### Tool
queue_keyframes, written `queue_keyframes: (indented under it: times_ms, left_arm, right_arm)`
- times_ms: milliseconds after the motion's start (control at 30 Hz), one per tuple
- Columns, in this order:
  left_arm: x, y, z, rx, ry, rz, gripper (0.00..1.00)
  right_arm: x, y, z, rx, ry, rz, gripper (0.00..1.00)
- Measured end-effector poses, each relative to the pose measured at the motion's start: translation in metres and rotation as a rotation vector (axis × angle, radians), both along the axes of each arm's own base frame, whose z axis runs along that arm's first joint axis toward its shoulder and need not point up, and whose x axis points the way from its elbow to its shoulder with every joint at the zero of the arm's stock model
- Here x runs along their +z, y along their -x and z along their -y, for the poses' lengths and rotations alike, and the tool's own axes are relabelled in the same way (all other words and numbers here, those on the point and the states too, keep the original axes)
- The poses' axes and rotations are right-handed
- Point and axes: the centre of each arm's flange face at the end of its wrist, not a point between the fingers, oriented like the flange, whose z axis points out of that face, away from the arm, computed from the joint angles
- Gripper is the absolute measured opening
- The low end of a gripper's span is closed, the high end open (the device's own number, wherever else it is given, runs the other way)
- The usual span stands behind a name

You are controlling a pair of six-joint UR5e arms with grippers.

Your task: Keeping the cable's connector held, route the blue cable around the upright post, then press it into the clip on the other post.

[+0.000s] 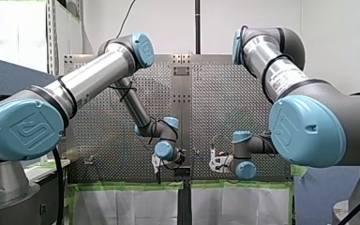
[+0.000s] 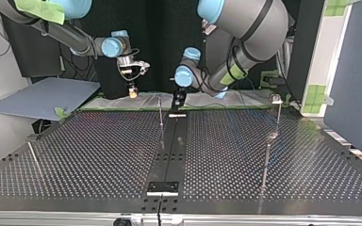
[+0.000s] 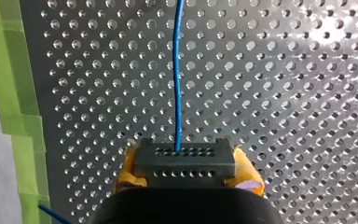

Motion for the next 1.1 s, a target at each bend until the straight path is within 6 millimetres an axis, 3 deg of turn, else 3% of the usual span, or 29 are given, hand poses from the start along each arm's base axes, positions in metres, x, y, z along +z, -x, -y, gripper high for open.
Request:
queue_keyframes:
  times_ms: [233, 600, 1100]
  left_arm:
    - [0.000, -0.003, -0.002, -0.017, 0.012, -0.004, 0.01]
    - [0.000, -0.010, -0.008, -0.020, 0.025, -0.008, 0.01]
    - [0.021, -0.041, -0.007, -0.009, 0.103, 0.002, 0.01]
  right_arm:
    - [-0.014, 0.002, 0.005, -0.005, -0.014, -0.006, 0.00]
    - [-0.007, 0.003, 0.026, -0.019, 0.001, 0.015, 0.00]
    - [-0.001, 0.014, 0.048, -0.041, -0.007, 0.018, 0.00]
